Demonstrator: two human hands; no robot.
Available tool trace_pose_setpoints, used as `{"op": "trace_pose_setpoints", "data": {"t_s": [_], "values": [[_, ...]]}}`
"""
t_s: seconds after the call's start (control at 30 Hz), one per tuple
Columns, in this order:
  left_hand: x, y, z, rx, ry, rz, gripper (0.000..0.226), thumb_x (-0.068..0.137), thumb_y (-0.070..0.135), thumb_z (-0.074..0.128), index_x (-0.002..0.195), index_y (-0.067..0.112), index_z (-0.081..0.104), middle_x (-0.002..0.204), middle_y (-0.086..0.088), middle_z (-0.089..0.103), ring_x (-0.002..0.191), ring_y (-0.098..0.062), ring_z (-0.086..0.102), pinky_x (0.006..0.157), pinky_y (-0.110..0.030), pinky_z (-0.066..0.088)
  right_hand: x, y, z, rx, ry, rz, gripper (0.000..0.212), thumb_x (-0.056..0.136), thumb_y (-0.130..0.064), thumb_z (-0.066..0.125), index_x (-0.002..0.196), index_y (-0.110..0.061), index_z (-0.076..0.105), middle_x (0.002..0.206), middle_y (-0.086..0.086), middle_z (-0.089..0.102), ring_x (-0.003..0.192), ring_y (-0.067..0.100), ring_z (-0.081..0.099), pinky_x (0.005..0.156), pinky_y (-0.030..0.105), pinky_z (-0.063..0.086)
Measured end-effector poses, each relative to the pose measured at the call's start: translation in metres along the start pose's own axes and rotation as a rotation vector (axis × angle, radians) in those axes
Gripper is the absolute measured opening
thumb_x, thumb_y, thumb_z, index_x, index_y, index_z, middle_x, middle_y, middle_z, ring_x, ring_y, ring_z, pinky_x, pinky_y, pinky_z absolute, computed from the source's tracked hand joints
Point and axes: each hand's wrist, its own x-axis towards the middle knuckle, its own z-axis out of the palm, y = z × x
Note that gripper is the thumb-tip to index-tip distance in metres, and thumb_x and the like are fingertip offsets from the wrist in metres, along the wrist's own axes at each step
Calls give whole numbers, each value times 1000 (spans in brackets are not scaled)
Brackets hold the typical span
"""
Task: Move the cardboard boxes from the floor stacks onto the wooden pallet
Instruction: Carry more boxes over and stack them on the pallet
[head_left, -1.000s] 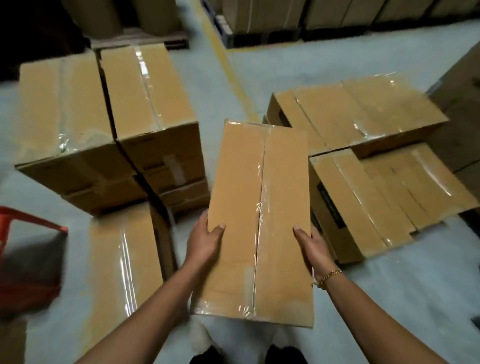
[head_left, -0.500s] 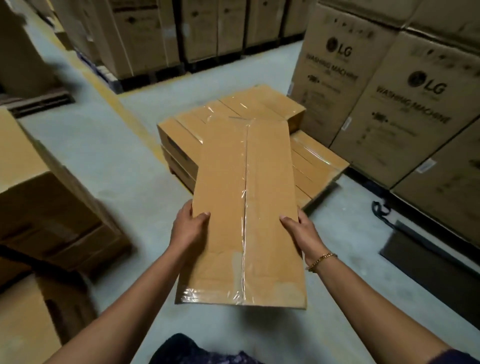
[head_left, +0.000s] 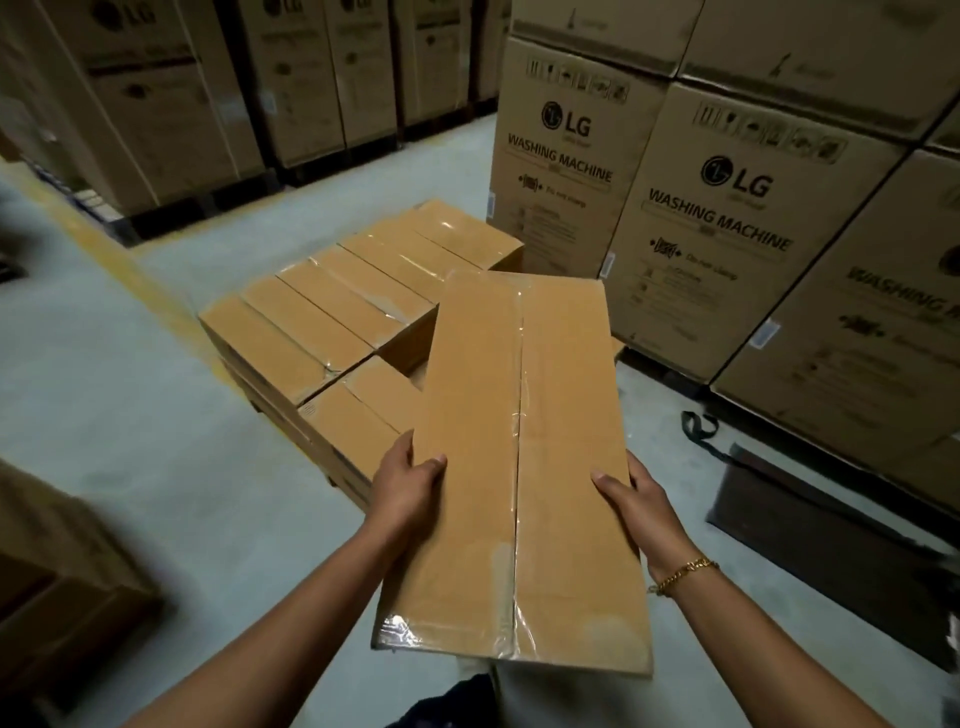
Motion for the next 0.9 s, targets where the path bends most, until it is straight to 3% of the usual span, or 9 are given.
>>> {"op": "trace_pose_setpoints", "data": {"t_s": [0.17,0.3,0.5,0.6,0.9], "values": [[63,33,62,-16,-44,-15,48,101,23,59,147,22,48,131,6,58,115,-17,55,95,-33,41,75,-19,-40,-8,36,7,36,100,-27,62,136,-33,58,115,-11,72,98,6,70,70,19,53],[106,62,104,0,-59,-35,50,96,30,63,144,26,51,137,5,60,120,-22,58,106,-44,47,132,-35,-69,-6,67,41,33,100,-24,62,132,-32,60,111,-11,73,88,4,73,66,18,54],[152,99,148,-4,-44,-33,48,89,35,62,137,31,56,134,5,62,118,-21,60,106,-47,48,204,-59,-102,-26,35,41,35,100,-25,62,135,-31,59,115,-8,71,101,13,69,72,25,53],[173,105,169,-18,3,-46,59,77,45,58,135,35,57,132,6,63,118,-20,60,105,-47,48,246,-65,-114,-37,-6,46,34,100,-23,62,133,-31,60,116,-6,72,103,15,69,75,28,54],[205,99,250,-145,242,-124,63,75,45,59,138,39,56,133,11,64,118,-16,62,107,-44,48,381,-66,-157,-187,-250,18,44,99,-27,64,142,-34,55,125,-6,69,109,18,67,89,38,55]]}}
